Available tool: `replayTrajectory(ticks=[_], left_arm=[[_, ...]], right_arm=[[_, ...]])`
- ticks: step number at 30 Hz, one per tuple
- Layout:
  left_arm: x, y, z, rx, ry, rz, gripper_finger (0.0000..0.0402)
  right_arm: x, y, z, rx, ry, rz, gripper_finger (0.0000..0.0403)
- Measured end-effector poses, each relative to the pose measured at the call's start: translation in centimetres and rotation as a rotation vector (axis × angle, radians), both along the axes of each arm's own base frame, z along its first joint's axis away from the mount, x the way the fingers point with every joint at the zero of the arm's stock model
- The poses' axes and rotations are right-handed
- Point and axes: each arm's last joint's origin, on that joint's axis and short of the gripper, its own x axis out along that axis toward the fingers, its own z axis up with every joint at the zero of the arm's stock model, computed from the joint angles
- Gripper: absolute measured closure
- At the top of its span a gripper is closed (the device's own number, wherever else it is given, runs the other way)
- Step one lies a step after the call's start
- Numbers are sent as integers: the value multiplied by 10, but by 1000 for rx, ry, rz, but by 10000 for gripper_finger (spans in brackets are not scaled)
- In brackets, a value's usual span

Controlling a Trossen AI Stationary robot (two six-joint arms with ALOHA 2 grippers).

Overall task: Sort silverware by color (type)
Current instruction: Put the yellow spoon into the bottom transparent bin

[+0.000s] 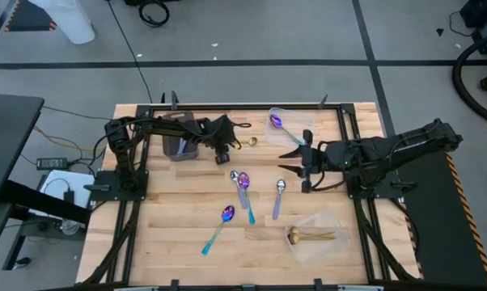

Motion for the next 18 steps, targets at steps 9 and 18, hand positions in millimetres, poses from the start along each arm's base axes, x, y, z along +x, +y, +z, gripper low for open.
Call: replayTrajectory(ticks=[9,18], left_arm=[[-10,-8,-2,-66,110,68,278],[-9,-12,3,-69,187,36,278]], right_arm=[[28,-29,-27,1,101,-143,274],[41,-30,-106,70,46,-120,274]])
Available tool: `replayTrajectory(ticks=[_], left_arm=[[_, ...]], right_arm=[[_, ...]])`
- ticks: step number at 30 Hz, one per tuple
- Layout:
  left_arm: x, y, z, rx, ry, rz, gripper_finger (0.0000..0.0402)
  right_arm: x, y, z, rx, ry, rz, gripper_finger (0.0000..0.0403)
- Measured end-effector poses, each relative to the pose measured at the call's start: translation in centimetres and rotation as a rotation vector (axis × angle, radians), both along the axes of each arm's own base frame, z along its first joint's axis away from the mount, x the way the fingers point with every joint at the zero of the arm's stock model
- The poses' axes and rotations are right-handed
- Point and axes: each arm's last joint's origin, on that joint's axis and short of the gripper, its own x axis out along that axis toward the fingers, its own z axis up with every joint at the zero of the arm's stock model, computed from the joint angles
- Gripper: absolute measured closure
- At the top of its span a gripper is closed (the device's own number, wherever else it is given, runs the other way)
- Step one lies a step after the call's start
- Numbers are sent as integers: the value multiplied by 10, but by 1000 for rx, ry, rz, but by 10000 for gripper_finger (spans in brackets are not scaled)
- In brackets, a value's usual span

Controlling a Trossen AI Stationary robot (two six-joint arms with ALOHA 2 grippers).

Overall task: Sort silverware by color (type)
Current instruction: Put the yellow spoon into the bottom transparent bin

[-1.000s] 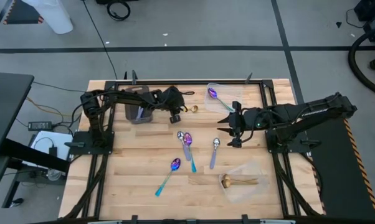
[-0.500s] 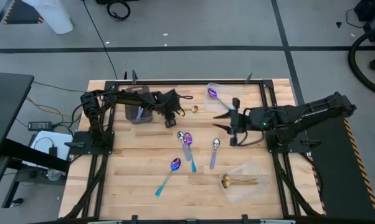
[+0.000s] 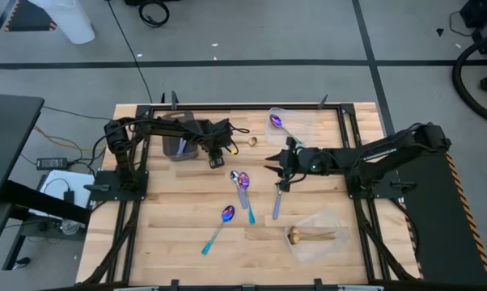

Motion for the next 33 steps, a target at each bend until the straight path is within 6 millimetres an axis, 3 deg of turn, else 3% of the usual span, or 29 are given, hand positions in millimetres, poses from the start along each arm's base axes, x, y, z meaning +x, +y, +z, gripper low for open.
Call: replayTrajectory(ticks=[9,18,29,33], left_arm=[[6,2,2,53,-37,-104,278],[8,12,3,140,-66,-244,278],[6,31,6,129,-163,-231,278],[4,36,-7,23,-188,-255,278]], right_arm=[[-4,5,-30,116,-132,-11,274],[0,17,-56,135,-128,16,274],[7,17,-70,135,-119,9,274],[7,16,-70,121,-118,12,274]])
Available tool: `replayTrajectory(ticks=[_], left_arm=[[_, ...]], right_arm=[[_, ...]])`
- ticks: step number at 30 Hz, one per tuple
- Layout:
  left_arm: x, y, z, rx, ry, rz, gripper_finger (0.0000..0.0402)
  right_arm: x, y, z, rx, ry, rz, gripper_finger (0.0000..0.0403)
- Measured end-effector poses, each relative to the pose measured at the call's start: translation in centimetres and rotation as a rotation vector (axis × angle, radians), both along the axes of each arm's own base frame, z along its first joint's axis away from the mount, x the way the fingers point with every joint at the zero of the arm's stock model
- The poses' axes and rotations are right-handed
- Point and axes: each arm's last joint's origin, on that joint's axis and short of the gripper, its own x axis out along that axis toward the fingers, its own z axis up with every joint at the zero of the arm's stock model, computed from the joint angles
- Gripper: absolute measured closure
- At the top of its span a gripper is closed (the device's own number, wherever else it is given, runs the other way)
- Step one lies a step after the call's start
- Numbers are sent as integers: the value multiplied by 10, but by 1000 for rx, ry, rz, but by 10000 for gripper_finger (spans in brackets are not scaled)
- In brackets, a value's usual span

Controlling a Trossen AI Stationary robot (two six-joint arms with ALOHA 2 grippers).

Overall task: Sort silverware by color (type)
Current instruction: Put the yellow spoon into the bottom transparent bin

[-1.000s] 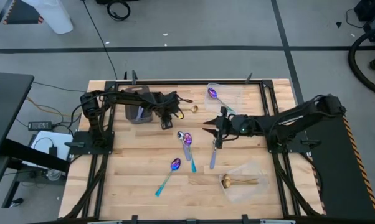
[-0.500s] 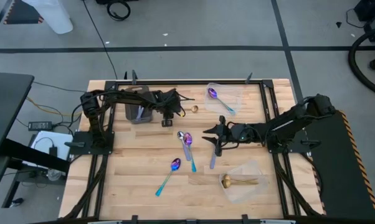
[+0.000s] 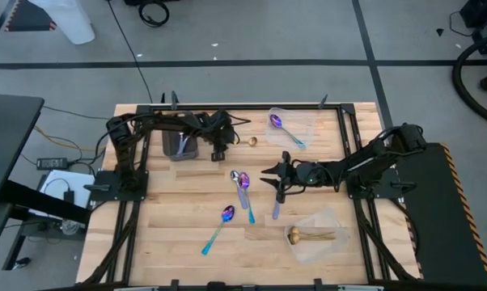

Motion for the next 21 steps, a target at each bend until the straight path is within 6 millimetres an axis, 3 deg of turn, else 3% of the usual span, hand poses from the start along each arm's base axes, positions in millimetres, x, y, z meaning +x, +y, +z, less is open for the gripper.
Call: replayTrajectory(ticks=[12,21], left_arm=[[-4,4,-12,-57,49,24,292],[-4,-3,-14,-72,88,24,388]], right_arm=[[0,0,-2,-14,20,9,274],[0,0,-1,-9,18,8,274]])
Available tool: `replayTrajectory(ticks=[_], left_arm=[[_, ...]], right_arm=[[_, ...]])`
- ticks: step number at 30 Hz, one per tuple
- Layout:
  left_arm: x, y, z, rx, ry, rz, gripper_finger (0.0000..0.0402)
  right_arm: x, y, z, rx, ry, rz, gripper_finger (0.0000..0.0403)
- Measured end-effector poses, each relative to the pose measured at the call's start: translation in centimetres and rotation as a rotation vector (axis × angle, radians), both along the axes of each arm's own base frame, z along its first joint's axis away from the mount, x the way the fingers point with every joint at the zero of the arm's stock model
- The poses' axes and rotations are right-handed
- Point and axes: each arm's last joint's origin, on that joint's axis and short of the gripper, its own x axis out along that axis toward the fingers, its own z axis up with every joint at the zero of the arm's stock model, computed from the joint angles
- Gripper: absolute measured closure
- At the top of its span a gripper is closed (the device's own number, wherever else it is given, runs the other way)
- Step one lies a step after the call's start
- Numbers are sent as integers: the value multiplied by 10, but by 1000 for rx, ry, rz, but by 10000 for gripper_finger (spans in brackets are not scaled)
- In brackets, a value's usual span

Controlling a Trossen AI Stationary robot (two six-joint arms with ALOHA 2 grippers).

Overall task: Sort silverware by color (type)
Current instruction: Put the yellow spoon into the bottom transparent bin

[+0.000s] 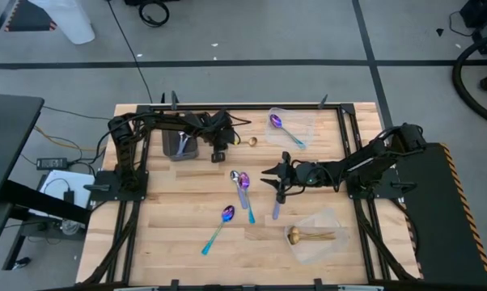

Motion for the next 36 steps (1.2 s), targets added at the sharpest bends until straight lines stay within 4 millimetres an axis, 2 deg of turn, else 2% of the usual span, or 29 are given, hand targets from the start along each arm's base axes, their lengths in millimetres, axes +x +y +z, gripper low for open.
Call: replayTrajectory(ticks=[7,17,22,25,31,36], left_arm=[[0,0,1,-31,-6,84,397],[-2,-1,27,-27,-58,104,400],[0,-1,29,-15,-84,80,399],[4,2,32,2,-131,96,382],[10,7,37,44,-216,99,316],[13,17,21,49,-231,90,265]], right_arm=[[0,0,0,31,-6,-11,274],[-1,0,-1,27,9,-25,274],[-1,-2,-2,19,17,-42,274],[-1,-3,-2,18,19,-45,274],[-1,-3,-2,18,21,-45,274],[-1,-3,-2,18,20,-44,274]])
